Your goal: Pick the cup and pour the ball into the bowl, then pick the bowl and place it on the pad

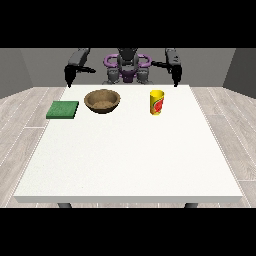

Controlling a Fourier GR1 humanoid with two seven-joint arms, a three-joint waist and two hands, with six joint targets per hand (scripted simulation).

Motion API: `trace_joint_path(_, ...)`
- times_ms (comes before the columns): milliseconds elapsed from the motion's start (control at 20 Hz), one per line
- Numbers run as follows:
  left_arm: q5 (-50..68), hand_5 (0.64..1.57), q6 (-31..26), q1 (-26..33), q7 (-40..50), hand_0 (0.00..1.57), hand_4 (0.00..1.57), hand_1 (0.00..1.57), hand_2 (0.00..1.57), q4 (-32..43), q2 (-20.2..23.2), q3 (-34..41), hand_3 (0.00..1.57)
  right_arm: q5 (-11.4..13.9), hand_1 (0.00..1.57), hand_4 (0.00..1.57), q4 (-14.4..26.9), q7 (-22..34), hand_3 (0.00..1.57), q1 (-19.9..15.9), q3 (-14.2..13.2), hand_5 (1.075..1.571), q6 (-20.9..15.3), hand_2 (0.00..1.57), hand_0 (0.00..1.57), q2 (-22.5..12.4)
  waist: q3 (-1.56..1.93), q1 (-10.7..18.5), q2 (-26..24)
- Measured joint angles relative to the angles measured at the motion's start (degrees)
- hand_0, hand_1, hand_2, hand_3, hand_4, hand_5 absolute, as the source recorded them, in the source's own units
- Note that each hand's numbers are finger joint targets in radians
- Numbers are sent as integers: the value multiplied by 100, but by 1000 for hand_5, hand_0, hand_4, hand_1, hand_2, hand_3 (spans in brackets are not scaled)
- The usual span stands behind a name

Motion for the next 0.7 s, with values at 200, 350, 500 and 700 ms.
trace_joint_path(200,-193,1239,179,-180,-451,0,0,0,0,694,-128,20,0,-72,0,0,328,-26,0,-202,-111,1563,114,0,0,-126,1,-77,-53)
trace_joint_path(350,-278,1232,293,-408,-867,0,0,0,0,1213,-148,121,0,-127,0,0,549,-203,0,-311,-181,1564,202,0,0,-162,-1,-146,57)
trace_joint_path(500,-314,1278,408,-566,-1288,0,0,0,0,1707,-189,231,0,-222,0,0,725,-345,0,-357,-301,1562,386,0,0,-311,-1,-240,151)
trace_joint_path(700,-351,1267,506,-753,-1741,0,0,0,0,2269,-295,278,0,-328,0,0,1025,-495,0,-511,-464,1558,601,0,0,-528,1,-279,294)
